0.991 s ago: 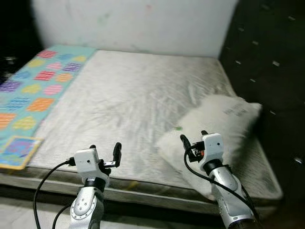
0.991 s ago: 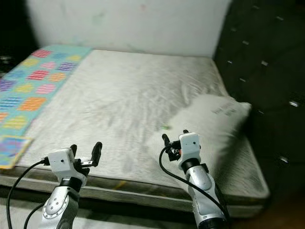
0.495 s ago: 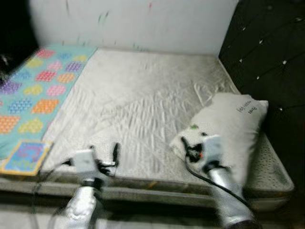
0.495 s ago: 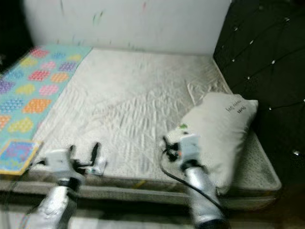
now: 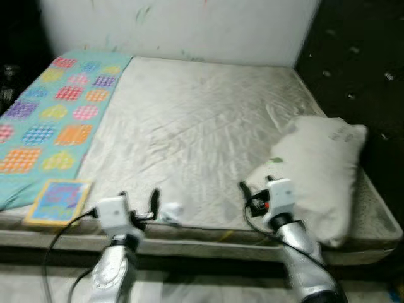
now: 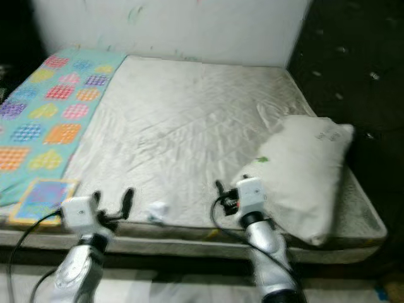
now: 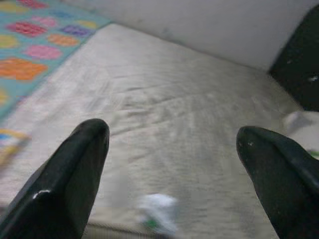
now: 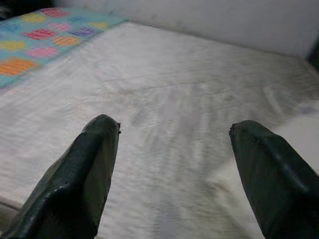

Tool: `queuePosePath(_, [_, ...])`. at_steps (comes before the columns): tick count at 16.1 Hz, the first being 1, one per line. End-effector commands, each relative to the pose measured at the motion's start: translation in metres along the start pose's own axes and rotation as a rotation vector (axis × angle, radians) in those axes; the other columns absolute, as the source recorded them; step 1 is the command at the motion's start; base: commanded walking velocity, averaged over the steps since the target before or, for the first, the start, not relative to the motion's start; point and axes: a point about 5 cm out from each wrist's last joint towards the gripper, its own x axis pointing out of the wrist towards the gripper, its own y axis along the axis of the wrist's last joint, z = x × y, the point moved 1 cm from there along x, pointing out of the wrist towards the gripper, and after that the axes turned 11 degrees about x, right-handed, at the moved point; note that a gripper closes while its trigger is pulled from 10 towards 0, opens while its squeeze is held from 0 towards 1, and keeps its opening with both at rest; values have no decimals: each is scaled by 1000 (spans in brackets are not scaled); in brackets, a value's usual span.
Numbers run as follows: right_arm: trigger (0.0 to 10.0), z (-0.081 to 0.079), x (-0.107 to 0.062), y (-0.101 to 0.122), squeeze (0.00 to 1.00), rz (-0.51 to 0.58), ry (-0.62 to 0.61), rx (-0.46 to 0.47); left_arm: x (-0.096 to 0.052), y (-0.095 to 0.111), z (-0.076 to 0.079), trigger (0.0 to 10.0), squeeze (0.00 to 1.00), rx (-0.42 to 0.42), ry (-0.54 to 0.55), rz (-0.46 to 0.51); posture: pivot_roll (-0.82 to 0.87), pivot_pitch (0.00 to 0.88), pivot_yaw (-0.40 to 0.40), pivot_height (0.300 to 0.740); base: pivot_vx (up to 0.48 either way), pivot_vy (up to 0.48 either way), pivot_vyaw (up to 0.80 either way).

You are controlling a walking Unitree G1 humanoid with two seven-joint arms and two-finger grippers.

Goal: Clean up the room

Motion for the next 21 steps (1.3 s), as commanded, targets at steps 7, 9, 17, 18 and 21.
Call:
queuePosePath(7, [10000,4,-2,1,0,1,-6,-6,-1,6,9,10000,0,-19,-67,39,98,45,-36,740,0,206,0])
queuePosePath(9, [10000,4,-2,1,0,1,-6,0,-2,7,10,10000,0,-24,-76,43,98,45,-36,740,0,0,0])
queuePosePath(17, [10000,5,-2,2,0,3,-3,-1,-3,8,12,10000,0,-34,-98,53,98,47,-38,740,176,0,0])
queuePosePath(18, [10000,5,-2,2,0,3,-2,-2,-3,8,12,10000,0,-34,-99,53,99,47,-40,740,300,0,0])
queuePosePath(21, [10000,6,-2,3,0,3,-4,-5,-3,8,12,10000,0,-33,-100,53,99,47,-40,740,300,0,0])
